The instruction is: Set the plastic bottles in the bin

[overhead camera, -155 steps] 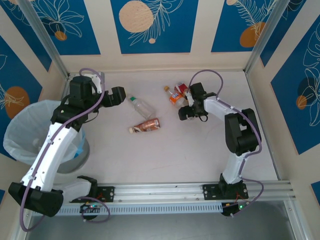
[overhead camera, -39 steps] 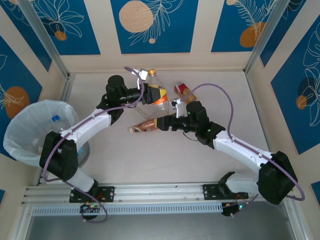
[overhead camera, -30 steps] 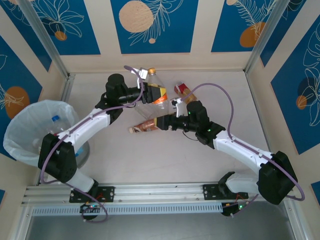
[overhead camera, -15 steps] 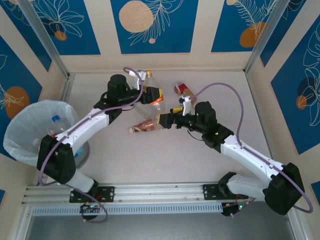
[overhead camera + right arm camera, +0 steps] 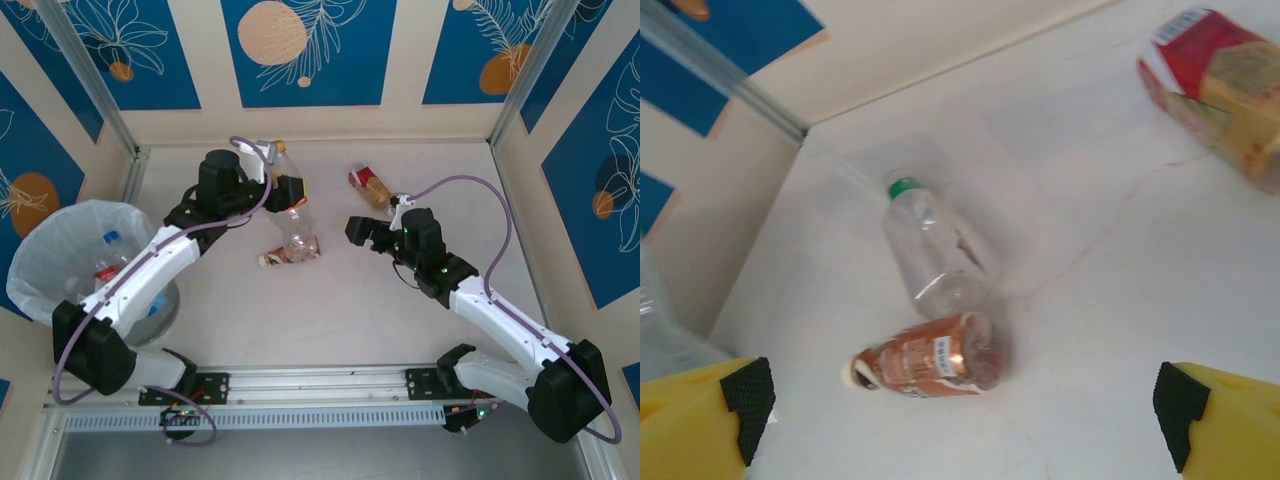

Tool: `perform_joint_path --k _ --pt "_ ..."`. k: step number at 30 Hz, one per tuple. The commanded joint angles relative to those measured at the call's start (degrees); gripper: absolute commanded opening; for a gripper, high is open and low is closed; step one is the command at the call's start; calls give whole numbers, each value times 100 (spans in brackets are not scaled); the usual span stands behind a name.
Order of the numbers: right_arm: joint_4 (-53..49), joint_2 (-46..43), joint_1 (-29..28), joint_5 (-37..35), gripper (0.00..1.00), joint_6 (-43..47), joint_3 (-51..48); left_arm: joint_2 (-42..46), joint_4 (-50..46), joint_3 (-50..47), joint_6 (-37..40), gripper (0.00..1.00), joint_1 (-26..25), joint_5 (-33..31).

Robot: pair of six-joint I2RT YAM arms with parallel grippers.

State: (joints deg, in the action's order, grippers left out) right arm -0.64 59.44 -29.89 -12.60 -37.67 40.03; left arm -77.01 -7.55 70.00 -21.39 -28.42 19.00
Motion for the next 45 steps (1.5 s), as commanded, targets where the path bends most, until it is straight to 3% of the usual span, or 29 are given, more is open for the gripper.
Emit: perform_joint_path --k 1,7,17,24,35,45 --pt "-233 -76 57 -296 100 -232 -47 401 -621 341 370 57 -23 -534" --pt "-249 30 80 -254 100 -236 13 832 -1057 645 416 56 74 -688" --pt "-225 312 80 -94 100 -249 177 1242 -1836 1413 1062 54 120 -2639" --pt "-152 382 80 -62 100 -294 207 1269 -2433 2049 1110 54 401 -3447" --pt "-66 682 89 86 100 -266 353 1653 -2732 2339 1541 54 1314 -5850" --pt "-235 919 89 214 100 -69 640 1704 -3289 2557 1468 55 2182 -6536"
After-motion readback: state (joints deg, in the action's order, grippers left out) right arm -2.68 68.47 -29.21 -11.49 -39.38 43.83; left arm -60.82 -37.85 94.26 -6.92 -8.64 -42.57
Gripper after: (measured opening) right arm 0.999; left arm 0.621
